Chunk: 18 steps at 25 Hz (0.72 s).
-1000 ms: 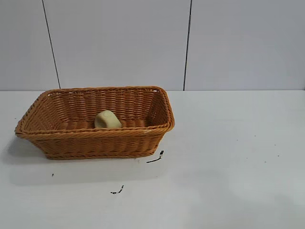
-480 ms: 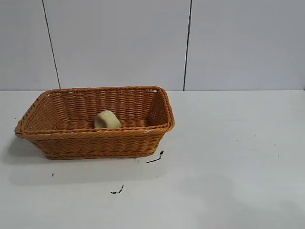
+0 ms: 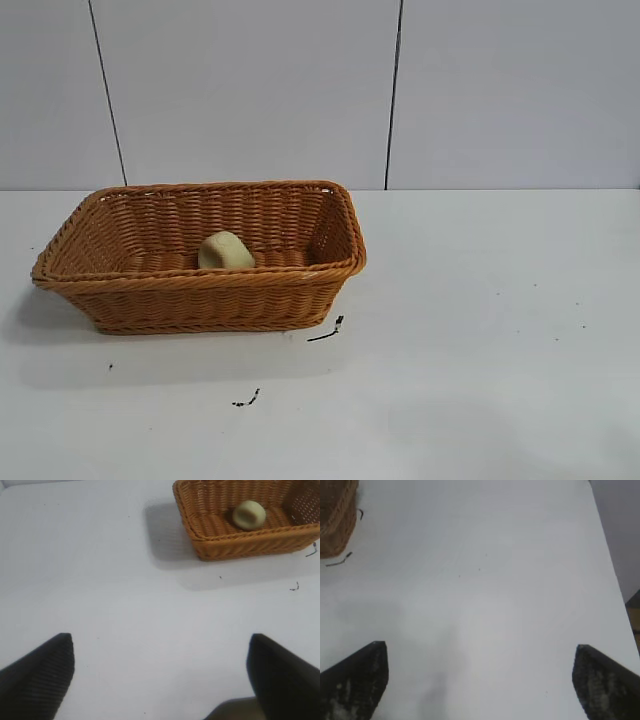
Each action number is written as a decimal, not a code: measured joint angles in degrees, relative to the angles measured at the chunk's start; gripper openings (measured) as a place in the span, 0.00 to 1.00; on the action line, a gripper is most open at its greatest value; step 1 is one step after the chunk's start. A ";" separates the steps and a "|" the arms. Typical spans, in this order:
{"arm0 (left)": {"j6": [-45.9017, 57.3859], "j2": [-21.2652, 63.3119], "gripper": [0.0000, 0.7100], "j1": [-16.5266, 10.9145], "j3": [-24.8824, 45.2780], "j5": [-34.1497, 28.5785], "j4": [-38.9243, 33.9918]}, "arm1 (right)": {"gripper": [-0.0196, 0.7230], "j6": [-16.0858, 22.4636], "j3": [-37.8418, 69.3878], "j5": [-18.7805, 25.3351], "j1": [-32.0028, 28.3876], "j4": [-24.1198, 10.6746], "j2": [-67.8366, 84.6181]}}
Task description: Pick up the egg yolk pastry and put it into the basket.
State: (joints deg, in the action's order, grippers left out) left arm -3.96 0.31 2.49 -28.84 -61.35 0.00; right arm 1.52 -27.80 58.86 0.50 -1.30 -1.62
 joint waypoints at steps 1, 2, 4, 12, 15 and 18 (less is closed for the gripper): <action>0.00 0.00 0.98 0.00 0.00 0.00 0.00 | 0.96 0.00 0.05 0.06 0.00 0.11 1.23; 0.00 0.00 0.98 0.00 0.00 0.00 0.00 | 0.96 0.00 0.05 0.06 0.00 0.11 1.66; 0.00 0.00 0.98 0.00 0.00 0.00 0.00 | 0.96 0.00 0.05 0.06 0.00 0.24 1.87; 0.00 0.00 0.98 0.00 0.00 0.00 0.00 | 0.96 0.00 0.05 0.06 0.12 0.58 1.92; 0.00 0.00 0.98 0.00 0.00 0.00 0.00 | 0.96 0.00 0.05 0.06 0.12 0.58 1.92; 0.00 0.00 0.98 0.00 0.00 0.00 0.00 | 0.96 0.00 0.05 0.06 0.12 0.60 1.92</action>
